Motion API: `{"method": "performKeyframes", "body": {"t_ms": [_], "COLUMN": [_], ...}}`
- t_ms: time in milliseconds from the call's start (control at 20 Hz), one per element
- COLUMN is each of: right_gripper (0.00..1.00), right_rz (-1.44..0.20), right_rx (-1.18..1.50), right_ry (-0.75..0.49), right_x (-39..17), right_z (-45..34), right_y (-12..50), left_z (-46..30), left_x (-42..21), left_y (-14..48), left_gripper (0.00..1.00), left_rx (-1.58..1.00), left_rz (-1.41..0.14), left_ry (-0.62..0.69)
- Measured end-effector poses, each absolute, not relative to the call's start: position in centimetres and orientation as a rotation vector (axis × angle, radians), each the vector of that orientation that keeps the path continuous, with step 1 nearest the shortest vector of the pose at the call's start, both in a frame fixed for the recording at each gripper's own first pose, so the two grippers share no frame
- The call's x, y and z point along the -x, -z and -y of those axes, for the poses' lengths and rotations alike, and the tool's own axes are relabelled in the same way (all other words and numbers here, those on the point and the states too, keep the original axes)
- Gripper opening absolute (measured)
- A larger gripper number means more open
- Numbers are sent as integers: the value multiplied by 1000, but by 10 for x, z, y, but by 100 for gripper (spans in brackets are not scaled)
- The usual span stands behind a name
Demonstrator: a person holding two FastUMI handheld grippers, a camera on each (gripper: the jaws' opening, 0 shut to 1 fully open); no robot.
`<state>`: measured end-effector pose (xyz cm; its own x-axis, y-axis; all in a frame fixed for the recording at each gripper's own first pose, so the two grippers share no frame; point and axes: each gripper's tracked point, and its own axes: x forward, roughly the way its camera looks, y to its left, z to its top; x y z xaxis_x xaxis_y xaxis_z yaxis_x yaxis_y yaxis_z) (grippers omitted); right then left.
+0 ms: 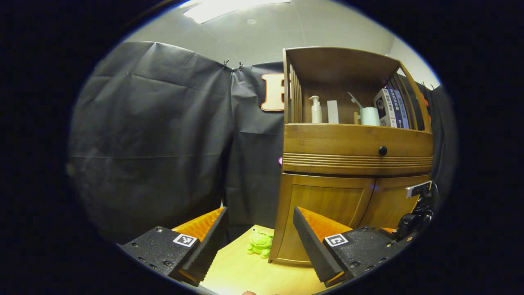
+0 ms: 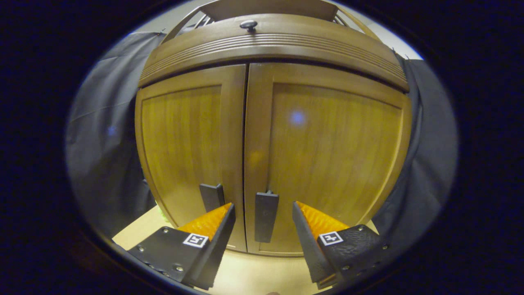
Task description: Open the right door of the double-door shoe cabinet with the right hand, and open the left door with the left hand.
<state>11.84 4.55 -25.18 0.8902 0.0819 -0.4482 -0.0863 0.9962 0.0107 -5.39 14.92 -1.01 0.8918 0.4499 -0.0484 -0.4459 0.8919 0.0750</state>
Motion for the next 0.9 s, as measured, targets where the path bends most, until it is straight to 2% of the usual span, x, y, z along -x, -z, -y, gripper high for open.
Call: {"method": "performKeyframes", "body": {"t_ms": [150, 200, 250, 350, 400, 500, 650, 700, 750, 800, 900], "right_gripper": [81, 62, 56, 56, 57, 36, 36, 27, 30, 24, 24], "right_rz": [-490, -500, -505, -518, -521, -523, -525, -539, -529, -536, -540], "right_rx": [39, 41, 39, 37, 63, 36, 4, 5, -6, -17, -21], "right_ry": [-60, -59, -62, -72, -32, -29, -21, -25, -23, -20, -21], "right_x": [-126, -129, -127, -131, -139, -137, -138, -137, -135, -134, -132], "right_z": [-42, -42, -44, -48, -41, -42, -42, -42, -41, -42, -41], "right_y": [262, 268, 271, 278, 285, 286, 286, 289, 286, 285, 287], "left_z": [-156, -159, -161, -164, -166, -168, -168, -167, -165, -164, -162], "left_x": [59, 61, 62, 65, 67, 69, 71, 71, 71, 71, 71], "left_y": [9, 9, 7, 6, 6, 5, 5, 6, 7, 7, 9], "left_gripper": [95, 95, 95, 95, 95, 95, 95, 95, 95, 95, 95], "left_rx": [-70, -73, -76, -80, -81, -83, -78, -74, -68, -63, -56], "left_rz": [-67, -66, -64, -62, -62, -60, -61, -61, -60, -62, -65], "left_ry": [-492, -500, -508, -521, -526, -535, -533, -530, -525, -518, -509]}}
